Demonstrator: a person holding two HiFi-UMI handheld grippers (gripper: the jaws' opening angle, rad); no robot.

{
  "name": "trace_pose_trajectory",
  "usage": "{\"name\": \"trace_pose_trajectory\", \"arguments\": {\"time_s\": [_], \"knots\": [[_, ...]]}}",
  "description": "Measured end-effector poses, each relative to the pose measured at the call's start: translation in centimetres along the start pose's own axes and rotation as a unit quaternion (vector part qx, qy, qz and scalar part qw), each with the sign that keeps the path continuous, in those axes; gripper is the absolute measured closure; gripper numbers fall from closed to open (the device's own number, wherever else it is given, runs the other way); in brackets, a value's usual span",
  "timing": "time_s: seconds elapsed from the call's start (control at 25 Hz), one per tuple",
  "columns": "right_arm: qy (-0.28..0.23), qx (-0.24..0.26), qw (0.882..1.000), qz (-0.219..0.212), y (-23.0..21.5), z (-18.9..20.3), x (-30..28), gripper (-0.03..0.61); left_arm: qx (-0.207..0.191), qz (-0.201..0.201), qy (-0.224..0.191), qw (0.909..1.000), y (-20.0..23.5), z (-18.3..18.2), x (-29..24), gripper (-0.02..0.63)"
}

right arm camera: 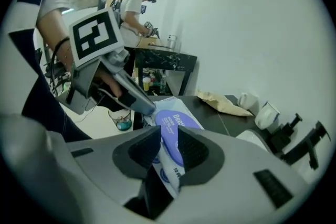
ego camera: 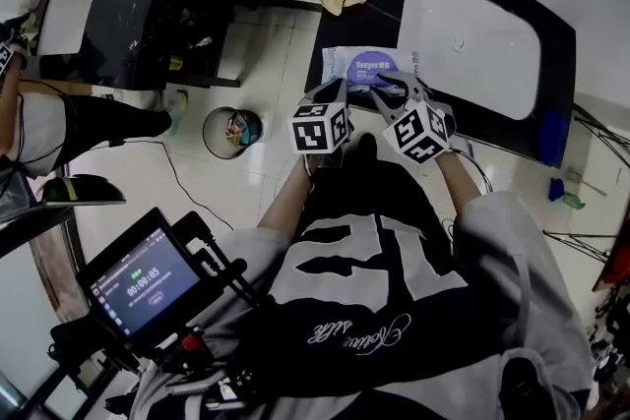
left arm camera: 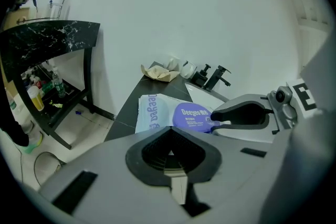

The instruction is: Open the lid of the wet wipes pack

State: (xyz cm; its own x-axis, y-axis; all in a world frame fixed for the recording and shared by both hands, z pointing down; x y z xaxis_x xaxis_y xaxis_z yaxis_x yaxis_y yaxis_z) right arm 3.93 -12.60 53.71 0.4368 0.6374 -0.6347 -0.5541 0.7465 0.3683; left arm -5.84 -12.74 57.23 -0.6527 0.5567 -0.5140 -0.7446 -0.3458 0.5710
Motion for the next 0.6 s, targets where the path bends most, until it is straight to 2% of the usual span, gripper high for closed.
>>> {"name": "trace_pose_trajectory", "arguments": {"time_s": [0.28, 0.4, 0.52, 0.6], "knots": [[-0.008, 0.143, 0.989, -0.026, 0.8, -0.2, -1.2, 0.491, 0.017, -0.013, 0.002, 0.9998, 0.5, 0.4, -0.5, 0.615], [-0.011, 0.200, 0.979, -0.033, 1.2, -0.5, -1.4, 0.491, 0.024, -0.013, 0.002, 0.9996, 0.6, 0.3, -0.3, 0.615], [-0.024, 0.263, 0.964, -0.038, 1.7, -0.6, -1.4, 0.491, 0.030, -0.011, 0.002, 0.9995, 0.6, 0.4, -0.2, 0.615], [-0.029, 0.273, 0.960, -0.048, 1.8, -0.4, -1.4, 0.491, 0.032, -0.013, 0.001, 0.9994, 0.7, 0.5, -0.4, 0.615]]}}
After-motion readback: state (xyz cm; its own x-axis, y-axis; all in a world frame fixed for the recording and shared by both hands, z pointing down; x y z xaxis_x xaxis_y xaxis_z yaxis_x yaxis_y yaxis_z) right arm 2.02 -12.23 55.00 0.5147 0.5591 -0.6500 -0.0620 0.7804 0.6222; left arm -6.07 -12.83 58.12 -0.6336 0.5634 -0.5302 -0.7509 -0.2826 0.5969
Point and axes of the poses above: the fingertips, and each gripper's own axes: x backward along the fingers, y to its left, z out of its underside, the point moved 4 cm from there along x, backward along the fingers, and after that the axes turned 13 degrees about z, right-handed, at the moved point
